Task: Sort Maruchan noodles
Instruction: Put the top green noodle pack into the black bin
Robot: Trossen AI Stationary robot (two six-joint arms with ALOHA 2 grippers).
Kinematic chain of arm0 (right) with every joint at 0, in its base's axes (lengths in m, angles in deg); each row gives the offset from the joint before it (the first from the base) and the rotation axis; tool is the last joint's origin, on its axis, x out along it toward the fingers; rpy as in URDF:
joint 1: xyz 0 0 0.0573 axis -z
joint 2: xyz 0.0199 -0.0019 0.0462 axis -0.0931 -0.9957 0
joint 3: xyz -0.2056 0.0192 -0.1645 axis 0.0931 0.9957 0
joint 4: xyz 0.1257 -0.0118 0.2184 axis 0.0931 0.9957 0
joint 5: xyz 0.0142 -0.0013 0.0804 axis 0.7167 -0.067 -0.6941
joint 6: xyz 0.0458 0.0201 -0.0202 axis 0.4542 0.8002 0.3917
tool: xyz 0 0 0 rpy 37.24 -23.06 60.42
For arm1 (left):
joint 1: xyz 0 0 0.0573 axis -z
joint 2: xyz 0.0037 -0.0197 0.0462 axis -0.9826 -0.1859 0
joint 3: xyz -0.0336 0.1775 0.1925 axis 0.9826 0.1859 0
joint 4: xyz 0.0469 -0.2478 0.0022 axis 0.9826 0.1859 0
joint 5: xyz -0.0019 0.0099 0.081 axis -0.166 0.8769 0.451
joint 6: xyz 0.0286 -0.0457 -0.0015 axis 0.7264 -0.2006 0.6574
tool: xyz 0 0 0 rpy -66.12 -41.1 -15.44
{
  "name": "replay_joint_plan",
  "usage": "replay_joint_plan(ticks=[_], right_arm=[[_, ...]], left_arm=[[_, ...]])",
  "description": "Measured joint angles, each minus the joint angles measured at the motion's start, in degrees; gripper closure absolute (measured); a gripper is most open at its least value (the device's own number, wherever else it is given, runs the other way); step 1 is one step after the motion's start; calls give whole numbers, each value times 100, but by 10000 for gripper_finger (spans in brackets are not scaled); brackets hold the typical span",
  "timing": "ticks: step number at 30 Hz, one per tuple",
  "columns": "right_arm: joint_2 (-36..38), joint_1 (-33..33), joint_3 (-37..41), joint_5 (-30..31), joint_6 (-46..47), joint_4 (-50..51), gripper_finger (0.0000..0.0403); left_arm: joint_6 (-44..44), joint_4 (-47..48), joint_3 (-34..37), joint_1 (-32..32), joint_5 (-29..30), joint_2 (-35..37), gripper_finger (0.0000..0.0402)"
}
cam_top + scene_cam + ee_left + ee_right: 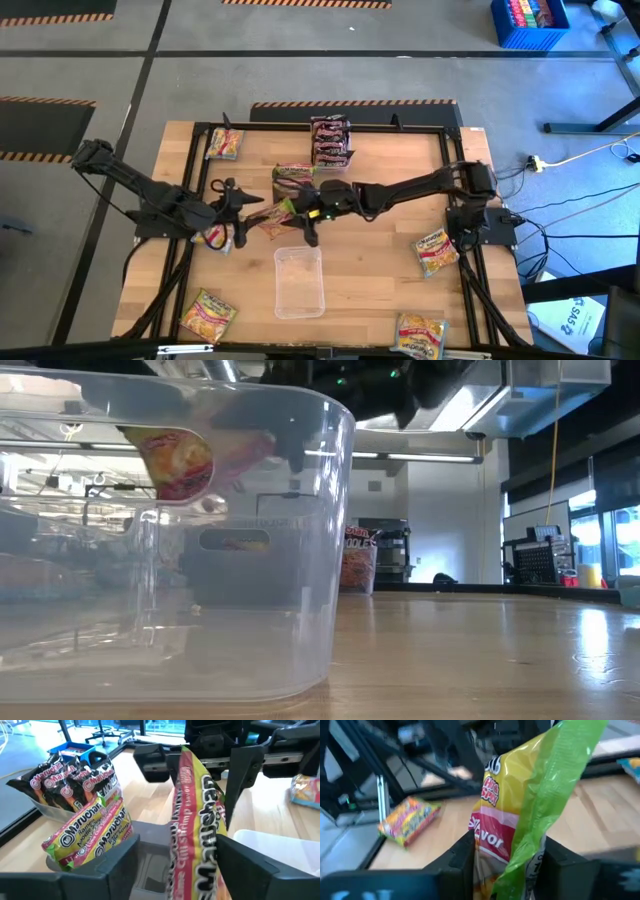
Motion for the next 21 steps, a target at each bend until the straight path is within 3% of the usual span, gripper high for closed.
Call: replay_joint_plan(ticks=[8,18,21], right_arm=[[619,-34,1,12,-520,1625,286],[679,-197,1,4,-805,1473,286],[671,-234,6,22,-805,1397,286]], left_arm=[[52,-7,0,-1,-3,94,139],[84,-594,-4,-274,-660,-398,104],[86,-759,-4,-437,-1118,-563,91]])
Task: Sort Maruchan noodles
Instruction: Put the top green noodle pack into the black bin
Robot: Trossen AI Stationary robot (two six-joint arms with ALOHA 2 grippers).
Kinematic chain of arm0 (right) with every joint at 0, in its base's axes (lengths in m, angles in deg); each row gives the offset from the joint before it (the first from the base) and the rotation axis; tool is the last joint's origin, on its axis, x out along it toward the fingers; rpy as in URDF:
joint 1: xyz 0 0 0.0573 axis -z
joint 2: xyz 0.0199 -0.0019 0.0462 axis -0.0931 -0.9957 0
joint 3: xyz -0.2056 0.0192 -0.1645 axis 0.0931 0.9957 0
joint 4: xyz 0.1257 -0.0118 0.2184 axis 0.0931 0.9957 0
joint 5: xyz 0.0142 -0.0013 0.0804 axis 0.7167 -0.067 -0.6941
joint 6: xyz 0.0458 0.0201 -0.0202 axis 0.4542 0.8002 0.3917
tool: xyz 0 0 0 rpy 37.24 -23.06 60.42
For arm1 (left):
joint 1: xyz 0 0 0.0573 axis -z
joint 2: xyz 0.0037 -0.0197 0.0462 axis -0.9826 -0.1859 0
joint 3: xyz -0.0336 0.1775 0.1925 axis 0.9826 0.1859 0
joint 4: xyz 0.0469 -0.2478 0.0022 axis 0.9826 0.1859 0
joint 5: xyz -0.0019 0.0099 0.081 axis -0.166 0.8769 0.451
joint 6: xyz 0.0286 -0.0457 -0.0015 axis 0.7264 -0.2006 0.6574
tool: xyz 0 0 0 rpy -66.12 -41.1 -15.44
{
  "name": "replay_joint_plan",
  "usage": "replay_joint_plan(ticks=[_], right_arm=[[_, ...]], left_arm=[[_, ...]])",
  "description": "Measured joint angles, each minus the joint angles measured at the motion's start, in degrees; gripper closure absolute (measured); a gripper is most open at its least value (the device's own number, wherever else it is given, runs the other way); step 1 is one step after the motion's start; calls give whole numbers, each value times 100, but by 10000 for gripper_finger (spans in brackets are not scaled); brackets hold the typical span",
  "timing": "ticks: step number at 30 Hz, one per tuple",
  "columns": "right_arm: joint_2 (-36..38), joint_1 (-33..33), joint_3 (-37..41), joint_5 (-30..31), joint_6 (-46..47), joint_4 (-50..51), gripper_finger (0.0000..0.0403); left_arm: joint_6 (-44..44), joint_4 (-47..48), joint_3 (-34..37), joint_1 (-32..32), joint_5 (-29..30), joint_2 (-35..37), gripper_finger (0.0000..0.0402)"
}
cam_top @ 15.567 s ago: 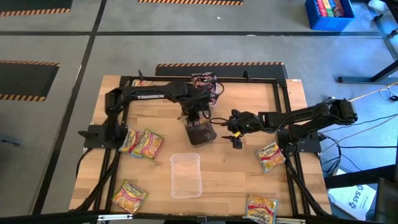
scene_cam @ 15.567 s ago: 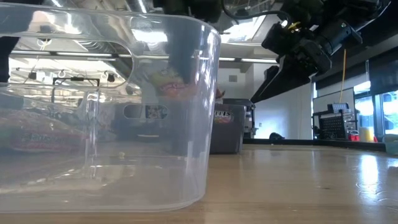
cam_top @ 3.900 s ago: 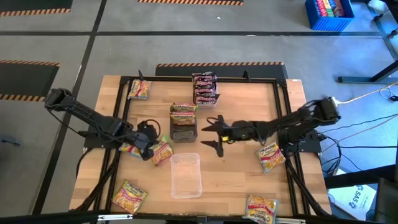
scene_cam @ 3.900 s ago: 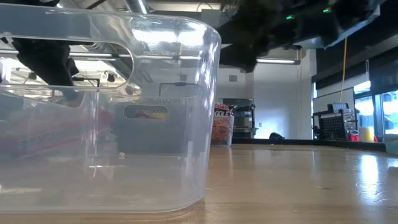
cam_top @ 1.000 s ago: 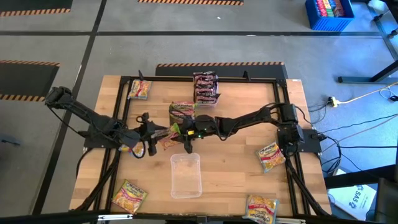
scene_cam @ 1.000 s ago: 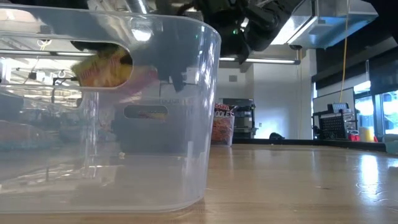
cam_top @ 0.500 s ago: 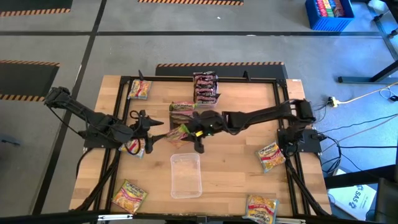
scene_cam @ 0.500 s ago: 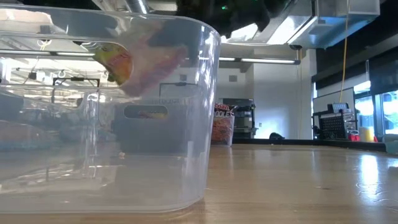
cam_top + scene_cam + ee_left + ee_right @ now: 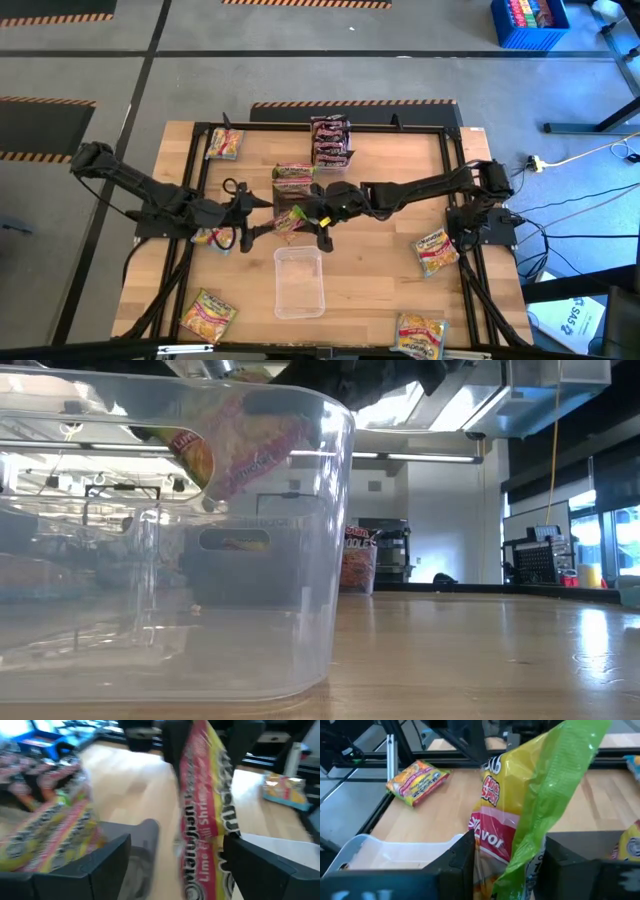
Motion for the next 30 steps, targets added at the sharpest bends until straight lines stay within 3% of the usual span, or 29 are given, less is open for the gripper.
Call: replay_joint_plan(ticks=[10,19,26,30], right_arm=[[0,-2,0,-58,-79,-107,286],[0,-2,-2,-27,-109,-122,285],[0,7,-2,26,-107,-75,285],[0,2,-4,-8,-107,-70,285]], left_arm=[[229,-509,0,-291,-1102,-225,86],[270,-218,-195,-284,-1226,-80,86],[269,-148,-207,-284,-860,-66,86],[107,164,-427,-284,-1154,147,86]])
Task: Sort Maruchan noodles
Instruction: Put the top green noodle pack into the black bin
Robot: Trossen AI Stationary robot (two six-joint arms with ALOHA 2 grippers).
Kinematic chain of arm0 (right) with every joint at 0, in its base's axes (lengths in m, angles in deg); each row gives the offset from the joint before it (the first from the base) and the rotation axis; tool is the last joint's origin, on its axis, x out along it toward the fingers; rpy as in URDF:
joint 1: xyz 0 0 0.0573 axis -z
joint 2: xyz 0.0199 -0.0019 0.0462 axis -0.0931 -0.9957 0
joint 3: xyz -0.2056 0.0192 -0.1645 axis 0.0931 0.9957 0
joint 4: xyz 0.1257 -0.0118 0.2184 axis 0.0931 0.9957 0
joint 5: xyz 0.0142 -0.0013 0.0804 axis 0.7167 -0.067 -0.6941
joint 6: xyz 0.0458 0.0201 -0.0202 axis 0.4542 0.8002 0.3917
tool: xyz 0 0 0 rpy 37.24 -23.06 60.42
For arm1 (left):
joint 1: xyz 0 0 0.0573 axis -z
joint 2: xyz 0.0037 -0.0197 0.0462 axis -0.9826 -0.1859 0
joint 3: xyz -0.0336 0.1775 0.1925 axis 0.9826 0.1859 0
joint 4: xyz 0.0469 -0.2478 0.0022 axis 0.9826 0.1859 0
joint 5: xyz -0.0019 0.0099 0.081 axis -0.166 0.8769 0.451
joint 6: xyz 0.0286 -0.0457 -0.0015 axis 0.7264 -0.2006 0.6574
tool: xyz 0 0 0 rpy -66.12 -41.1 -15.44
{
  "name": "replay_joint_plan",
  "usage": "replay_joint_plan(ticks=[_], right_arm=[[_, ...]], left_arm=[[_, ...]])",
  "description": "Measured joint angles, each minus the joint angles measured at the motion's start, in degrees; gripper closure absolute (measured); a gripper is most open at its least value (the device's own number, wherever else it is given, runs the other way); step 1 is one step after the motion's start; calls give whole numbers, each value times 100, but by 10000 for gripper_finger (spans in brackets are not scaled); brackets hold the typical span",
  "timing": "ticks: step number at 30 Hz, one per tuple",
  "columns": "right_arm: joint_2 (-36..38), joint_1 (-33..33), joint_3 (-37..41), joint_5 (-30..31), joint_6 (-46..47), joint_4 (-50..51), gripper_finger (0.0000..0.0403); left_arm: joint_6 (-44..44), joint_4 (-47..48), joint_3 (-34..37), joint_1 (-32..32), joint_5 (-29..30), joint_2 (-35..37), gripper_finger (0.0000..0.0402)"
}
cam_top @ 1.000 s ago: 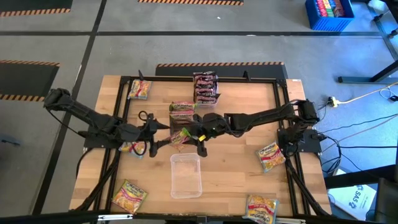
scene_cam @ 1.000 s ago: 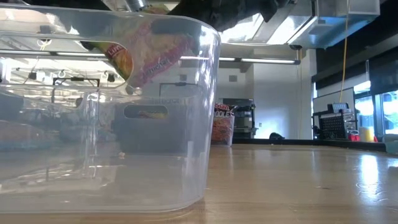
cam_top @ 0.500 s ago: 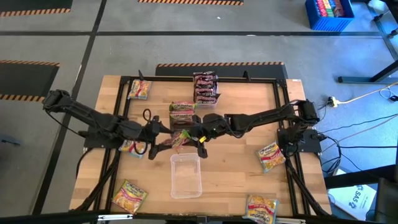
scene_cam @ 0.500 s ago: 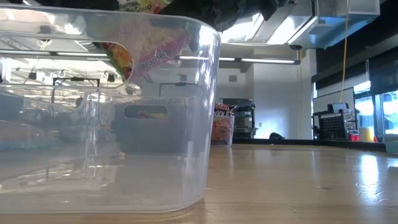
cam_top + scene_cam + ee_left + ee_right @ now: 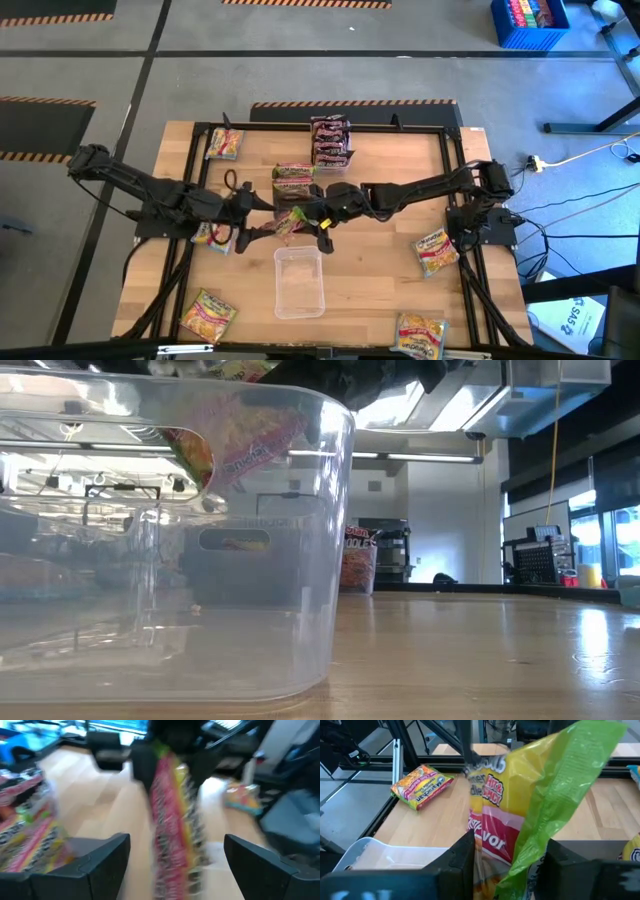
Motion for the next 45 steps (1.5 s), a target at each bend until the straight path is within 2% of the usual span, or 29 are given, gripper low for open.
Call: replay_joint_plan(ticks=[4,7,13,23,26,37,42,45], right_arm=[[-13,2,0,10,2,27,285],[-13,3,0,8,2,-13,285],[-13,2,0,0,2,-15,285],[-13,2,0,-9,2,-64,285],[-13,2,0,-9,2,-69,285],[-13,2,2,-8,-33,-173,282],[5,-33,2,42,-34,-181,230],[291,-29,-116,-11,-14,615,188]], left_arm=[[-138,465,-218,4,-127,101,86],[-8,269,-206,0,-47,73,86],[100,6,-67,-132,312,-428,86],[131,-390,-67,-526,-560,-1101,91],[130,-404,-67,-634,-698,-1158,112],[210,-412,-67,-818,-1061,-1163,230],[470,-405,-67,-820,-1071,-1163,264],[602,-378,-67,-826,-1035,-1163,273]])
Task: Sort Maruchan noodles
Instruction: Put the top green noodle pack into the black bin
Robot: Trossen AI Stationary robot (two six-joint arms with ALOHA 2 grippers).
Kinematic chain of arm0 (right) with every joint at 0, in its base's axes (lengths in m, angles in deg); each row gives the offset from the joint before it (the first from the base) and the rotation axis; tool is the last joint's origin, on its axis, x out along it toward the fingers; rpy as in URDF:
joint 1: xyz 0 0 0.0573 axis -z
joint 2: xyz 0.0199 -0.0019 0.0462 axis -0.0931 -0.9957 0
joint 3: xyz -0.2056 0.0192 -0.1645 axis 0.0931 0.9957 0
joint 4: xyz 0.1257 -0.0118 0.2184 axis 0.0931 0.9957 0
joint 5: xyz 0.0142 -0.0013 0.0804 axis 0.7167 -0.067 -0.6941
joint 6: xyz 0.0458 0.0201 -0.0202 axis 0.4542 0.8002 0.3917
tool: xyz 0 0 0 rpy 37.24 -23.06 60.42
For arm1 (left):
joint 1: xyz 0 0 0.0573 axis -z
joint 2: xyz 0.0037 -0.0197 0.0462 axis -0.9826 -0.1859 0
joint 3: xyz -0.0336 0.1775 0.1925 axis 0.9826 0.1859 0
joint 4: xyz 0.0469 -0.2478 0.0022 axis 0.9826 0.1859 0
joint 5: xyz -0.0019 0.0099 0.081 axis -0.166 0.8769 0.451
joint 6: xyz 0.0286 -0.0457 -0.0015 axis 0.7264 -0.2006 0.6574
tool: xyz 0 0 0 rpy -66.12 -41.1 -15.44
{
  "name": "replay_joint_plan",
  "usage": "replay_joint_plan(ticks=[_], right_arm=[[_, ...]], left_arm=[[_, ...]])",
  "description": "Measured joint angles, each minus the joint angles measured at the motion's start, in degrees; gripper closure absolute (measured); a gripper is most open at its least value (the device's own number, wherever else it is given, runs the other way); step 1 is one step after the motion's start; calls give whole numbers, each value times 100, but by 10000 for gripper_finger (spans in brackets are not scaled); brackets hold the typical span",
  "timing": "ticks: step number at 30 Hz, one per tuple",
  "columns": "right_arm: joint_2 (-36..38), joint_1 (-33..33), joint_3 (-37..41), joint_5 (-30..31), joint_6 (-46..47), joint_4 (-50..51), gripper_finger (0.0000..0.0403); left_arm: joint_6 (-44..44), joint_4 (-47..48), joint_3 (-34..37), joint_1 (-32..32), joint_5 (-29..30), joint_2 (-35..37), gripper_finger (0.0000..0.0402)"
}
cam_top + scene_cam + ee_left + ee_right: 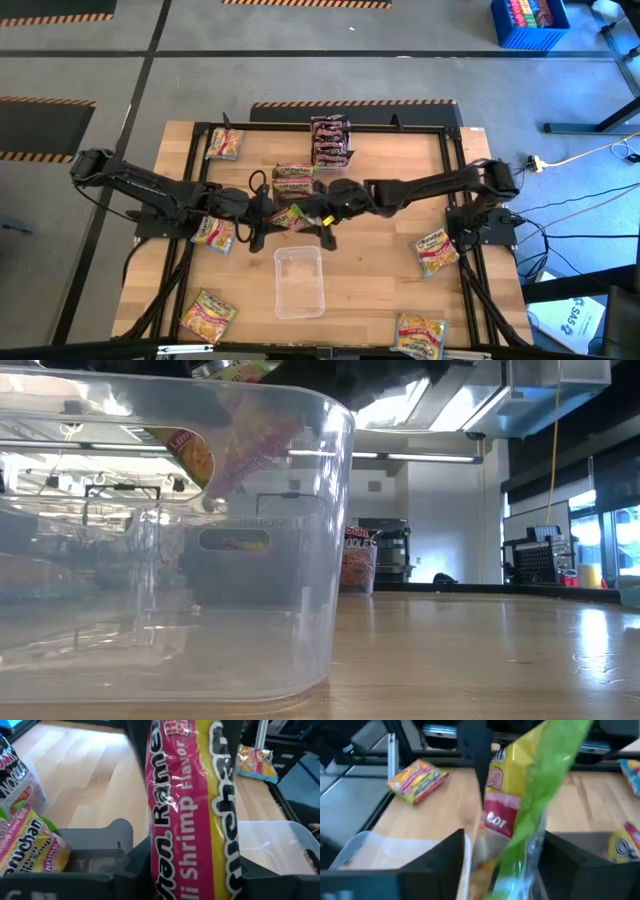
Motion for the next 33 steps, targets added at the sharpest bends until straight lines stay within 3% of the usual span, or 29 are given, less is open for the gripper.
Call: replay_joint_plan(ticks=[7,10,17,22,33], right_arm=[[1185,-116,-465,25,-45,2752,139],[1649,-353,-107,316,-33,3060,138],[2304,-1033,1664,1402,317,2002,153],[2604,-1328,2631,1657,887,1521,165],[2844,-1513,3200,2019,1640,1405,178]], left_arm=[[564,189,-14,-51,462,-2,275],[808,663,-342,-206,518,-11,275],[1198,2121,-1694,-741,442,-805,275],[1659,3317,-2451,-1126,70,-1650,275],[1809,3615,-2713,-1685,-61,-2323,275]])
